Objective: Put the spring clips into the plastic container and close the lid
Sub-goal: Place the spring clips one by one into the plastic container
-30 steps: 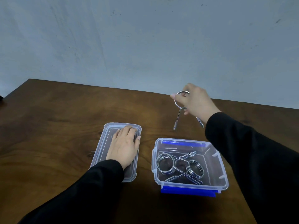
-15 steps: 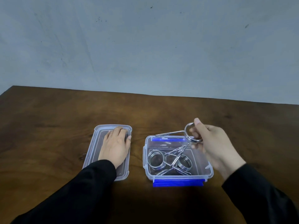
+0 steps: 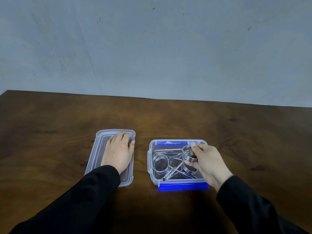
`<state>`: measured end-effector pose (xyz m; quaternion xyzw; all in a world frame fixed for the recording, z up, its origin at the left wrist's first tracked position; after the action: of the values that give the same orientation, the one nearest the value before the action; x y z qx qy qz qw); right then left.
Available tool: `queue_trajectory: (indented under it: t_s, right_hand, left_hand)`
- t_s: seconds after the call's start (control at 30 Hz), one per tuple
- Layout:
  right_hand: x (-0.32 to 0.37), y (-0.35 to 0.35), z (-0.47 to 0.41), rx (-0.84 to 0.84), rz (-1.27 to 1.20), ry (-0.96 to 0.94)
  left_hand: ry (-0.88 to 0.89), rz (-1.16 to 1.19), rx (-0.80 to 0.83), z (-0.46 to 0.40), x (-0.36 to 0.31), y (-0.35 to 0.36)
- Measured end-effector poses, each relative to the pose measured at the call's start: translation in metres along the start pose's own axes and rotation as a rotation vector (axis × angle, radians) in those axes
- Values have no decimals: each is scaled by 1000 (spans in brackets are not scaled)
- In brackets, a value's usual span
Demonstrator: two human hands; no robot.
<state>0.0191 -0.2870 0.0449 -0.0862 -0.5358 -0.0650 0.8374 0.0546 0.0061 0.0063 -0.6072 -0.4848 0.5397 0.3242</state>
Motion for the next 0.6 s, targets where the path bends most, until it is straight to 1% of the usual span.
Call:
queue_trajectory:
  t_s: [0.13,0.27,0.3,0.4,0.5,0.53,0.6]
  right_hand:
    - [0,2,-4,18,-5,16]
    - [1,1,-3,90,194,-32]
    - [3,-1,-2,97,294,-61]
    - [11,-6,-1,95,756,-217]
    - [13,-3,-1,118,1143,-343]
    - [12,-1,0,130,1252,-376]
    - [11,4,-1,138,1361,-415]
  left_hand:
    - [-3,-1,2,0,-1,-2]
    - [-3,-9,3,0,-2,-2]
    - [-4,-7,5,0,-2,-3]
    - [-9,-10,9,0,-1,-2]
    - [-9,-13,16,0,-1,-2]
    - [-8,-12,17,0,-2,-2]
    - [-9,-8,19,0,-2,-2]
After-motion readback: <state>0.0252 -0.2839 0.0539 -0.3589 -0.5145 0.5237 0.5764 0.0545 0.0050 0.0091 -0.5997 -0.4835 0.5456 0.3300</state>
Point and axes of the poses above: each hand's wrist, its own z-axis away from the middle knuckle, its own y-axis out of the palm, x = y × z, the point moved 6 cm from there along -z, towards the middle knuckle, and after that the axes turned 4 degrees about -y, right-handed, at the moved point
